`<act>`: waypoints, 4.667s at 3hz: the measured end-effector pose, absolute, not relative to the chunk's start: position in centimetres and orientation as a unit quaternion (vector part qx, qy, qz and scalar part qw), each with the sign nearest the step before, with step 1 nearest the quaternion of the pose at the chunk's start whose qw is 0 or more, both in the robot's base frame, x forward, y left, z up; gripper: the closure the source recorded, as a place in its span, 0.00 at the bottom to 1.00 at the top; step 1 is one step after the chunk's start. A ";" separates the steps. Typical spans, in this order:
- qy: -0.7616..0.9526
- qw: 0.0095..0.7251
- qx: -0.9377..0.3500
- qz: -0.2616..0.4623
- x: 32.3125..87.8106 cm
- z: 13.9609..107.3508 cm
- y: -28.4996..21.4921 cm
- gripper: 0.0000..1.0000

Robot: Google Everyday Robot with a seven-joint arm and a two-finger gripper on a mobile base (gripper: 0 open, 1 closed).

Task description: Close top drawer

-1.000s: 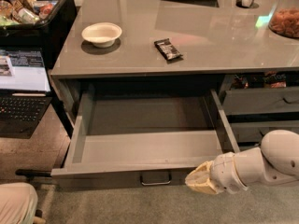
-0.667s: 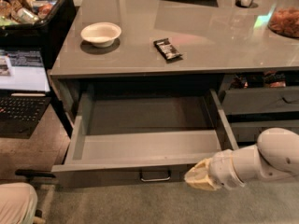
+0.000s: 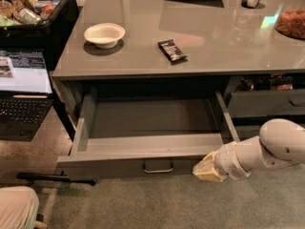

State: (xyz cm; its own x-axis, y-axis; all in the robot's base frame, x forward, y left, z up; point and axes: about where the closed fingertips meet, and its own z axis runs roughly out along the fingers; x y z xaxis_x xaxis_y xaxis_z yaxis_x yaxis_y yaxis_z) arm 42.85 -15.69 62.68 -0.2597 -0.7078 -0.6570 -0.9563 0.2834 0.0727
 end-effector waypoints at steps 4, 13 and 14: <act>0.795 0.254 -0.532 0.146 51.6 63.4 -19.0 0.00; 0.793 0.269 -0.534 0.116 62.1 63.3 -16.7 0.39; 0.792 0.281 -0.532 0.107 63.1 63.9 -16.4 0.16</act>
Offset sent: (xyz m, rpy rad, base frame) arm 0.0724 -0.0305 0.0192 -0.1143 -0.0848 -0.1143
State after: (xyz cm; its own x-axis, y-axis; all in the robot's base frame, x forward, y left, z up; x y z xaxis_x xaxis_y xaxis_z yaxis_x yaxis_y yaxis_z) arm 63.06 -16.37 63.86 -0.2769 -0.7821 -0.5582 -0.9023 0.4114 -0.1288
